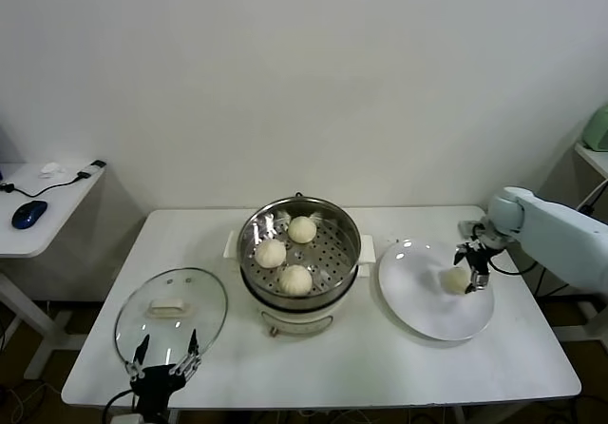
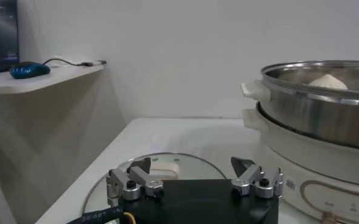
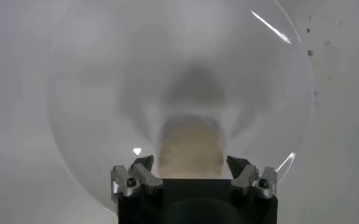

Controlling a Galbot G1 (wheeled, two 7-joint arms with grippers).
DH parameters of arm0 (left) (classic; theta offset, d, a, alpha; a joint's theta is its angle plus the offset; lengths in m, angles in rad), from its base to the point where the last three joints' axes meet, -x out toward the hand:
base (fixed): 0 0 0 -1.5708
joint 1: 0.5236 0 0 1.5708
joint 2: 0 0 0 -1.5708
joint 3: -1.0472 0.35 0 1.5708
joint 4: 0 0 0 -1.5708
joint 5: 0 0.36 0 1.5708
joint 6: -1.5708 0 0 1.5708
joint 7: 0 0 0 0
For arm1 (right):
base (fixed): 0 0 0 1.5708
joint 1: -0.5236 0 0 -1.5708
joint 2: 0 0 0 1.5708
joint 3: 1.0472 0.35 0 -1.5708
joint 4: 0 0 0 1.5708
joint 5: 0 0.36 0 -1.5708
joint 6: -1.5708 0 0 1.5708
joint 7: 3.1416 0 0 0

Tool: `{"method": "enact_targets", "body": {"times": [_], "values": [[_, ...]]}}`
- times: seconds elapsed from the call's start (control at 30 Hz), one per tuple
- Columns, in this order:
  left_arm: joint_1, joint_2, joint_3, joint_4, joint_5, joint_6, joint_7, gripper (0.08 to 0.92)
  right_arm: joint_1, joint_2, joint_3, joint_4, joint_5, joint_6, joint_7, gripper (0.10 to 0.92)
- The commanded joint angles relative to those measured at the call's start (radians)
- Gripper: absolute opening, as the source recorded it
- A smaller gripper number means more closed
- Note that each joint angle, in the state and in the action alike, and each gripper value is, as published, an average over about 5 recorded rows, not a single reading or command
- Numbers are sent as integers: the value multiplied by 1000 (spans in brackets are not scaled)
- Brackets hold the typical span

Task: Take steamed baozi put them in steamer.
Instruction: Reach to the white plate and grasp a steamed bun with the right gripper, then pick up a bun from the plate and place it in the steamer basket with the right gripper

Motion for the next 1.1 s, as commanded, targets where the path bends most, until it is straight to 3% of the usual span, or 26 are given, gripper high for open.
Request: {"method": "enact_targets", "body": {"times": [0.03, 0.17, 0.4, 0.67, 0.87, 1.1], "values": [[4, 4, 3, -12, 1, 2, 1, 823, 103, 3, -71, 35, 23, -15, -32, 686], [4, 8, 8, -19, 1, 4, 3, 823, 284, -9, -222, 123, 159, -27, -43, 635], [1, 23, 21, -35, 3, 12, 7, 823, 767, 68, -594, 360, 521, -90, -51, 628], [-5, 31, 39, -59, 7, 26, 9, 823, 1052, 215, -669, 629, 897, -276, 26, 628], [-8, 33, 42, -68, 8, 29, 9, 823, 965, 313, -604, 704, 987, -381, 160, 628], [-1, 31, 42, -73, 9, 27, 9, 823, 739, 381, -532, 657, 933, -458, 281, 628]]}}
